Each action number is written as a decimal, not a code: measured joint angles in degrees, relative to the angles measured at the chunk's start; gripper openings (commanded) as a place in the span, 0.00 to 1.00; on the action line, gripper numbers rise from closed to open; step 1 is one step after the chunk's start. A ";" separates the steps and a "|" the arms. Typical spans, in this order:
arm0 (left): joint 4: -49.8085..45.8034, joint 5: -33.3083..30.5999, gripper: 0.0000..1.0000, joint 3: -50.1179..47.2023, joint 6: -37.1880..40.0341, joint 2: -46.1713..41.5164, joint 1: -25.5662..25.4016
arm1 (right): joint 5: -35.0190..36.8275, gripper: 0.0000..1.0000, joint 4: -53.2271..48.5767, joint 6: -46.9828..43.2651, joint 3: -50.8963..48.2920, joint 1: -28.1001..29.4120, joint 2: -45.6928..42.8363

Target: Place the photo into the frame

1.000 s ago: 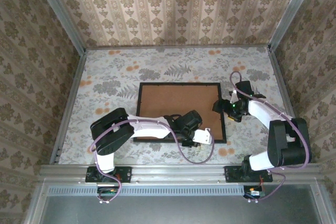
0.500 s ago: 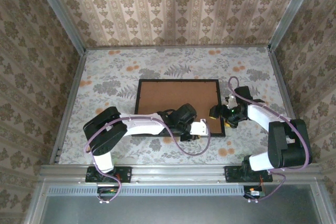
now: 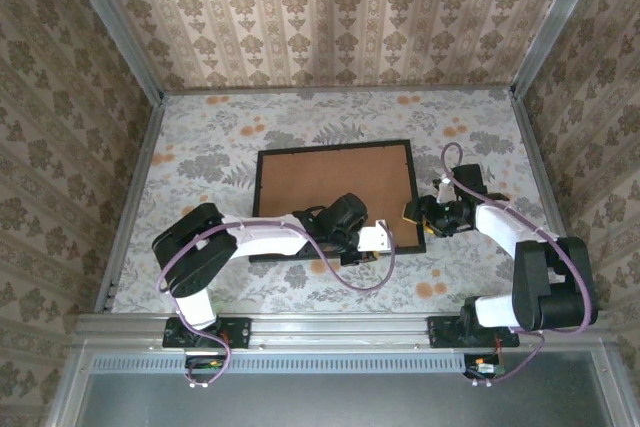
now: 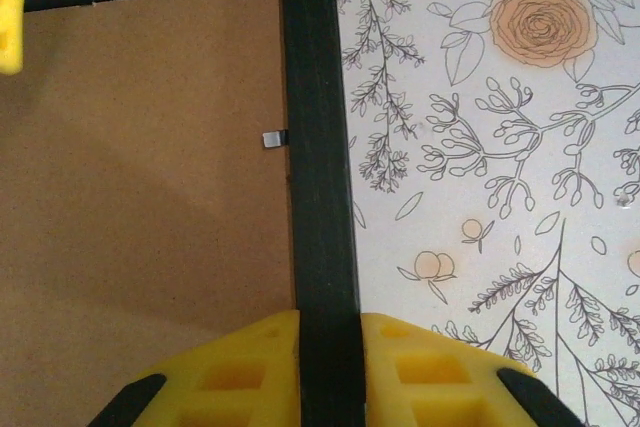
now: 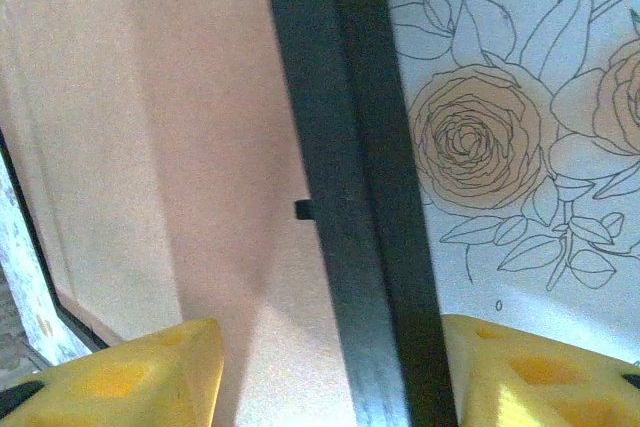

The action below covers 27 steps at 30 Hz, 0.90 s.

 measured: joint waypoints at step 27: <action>4.02 -19.15 0.74 -5.18 7.23 -4.44 -4.90 | -4.83 0.30 1.16 4.11 0.28 0.94 -1.64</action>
